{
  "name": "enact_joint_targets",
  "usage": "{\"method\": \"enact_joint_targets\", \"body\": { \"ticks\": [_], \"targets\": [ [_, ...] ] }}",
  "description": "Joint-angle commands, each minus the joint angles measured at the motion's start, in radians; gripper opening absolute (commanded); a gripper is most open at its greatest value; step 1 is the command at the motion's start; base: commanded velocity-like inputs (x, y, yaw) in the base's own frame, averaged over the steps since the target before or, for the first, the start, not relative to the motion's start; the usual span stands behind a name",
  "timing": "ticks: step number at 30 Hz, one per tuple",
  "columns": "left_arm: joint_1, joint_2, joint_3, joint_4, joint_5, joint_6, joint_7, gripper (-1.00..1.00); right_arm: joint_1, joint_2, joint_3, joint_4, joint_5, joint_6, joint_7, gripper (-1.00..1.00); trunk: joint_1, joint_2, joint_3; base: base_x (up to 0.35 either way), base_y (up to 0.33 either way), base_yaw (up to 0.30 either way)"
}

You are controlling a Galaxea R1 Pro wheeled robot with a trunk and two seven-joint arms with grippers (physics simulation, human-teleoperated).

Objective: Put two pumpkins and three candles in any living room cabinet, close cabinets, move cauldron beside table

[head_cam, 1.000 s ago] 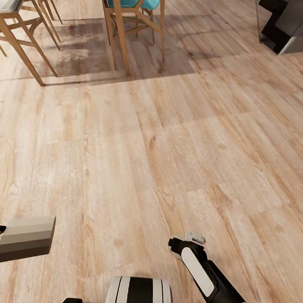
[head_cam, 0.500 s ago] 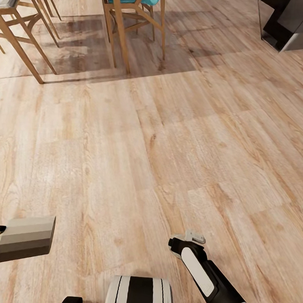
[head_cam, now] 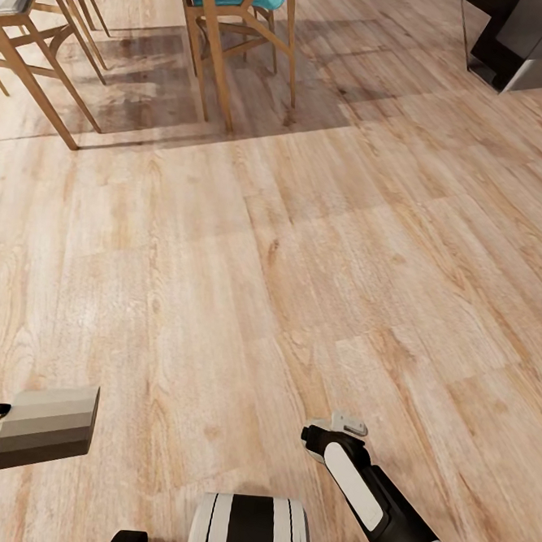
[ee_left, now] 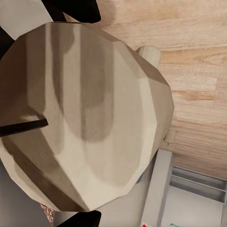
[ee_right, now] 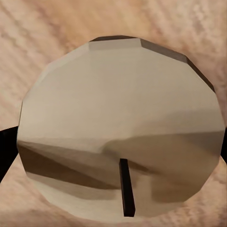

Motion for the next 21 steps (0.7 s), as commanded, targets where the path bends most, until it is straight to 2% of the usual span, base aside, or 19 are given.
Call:
{"method": "enact_joint_targets", "body": {
  "ticks": [1,4,21],
  "targets": [
    [0.0,0.001,0.0,0.0,0.004,0.008,0.0,-1.0,0.0,-0.001,0.003,-0.001,-0.011,0.003,-0.01,-1.0,0.0,0.0,-0.001,0.0,0.0,0.0],
    [0.0,0.001,0.0,0.0,0.004,0.008,0.0,-1.0,0.0,-0.001,0.003,-0.001,-0.011,0.004,-0.01,-1.0,0.0,0.0,-0.001,0.0,0.0,0.0],
    [0.0,0.001,0.0,0.0,0.004,0.008,0.0,-1.0,0.0,-0.001,0.002,-0.001,-0.011,0.004,-0.01,-1.0,-0.008,0.004,0.065,0.0,0.0,0.0]
  ]
}}
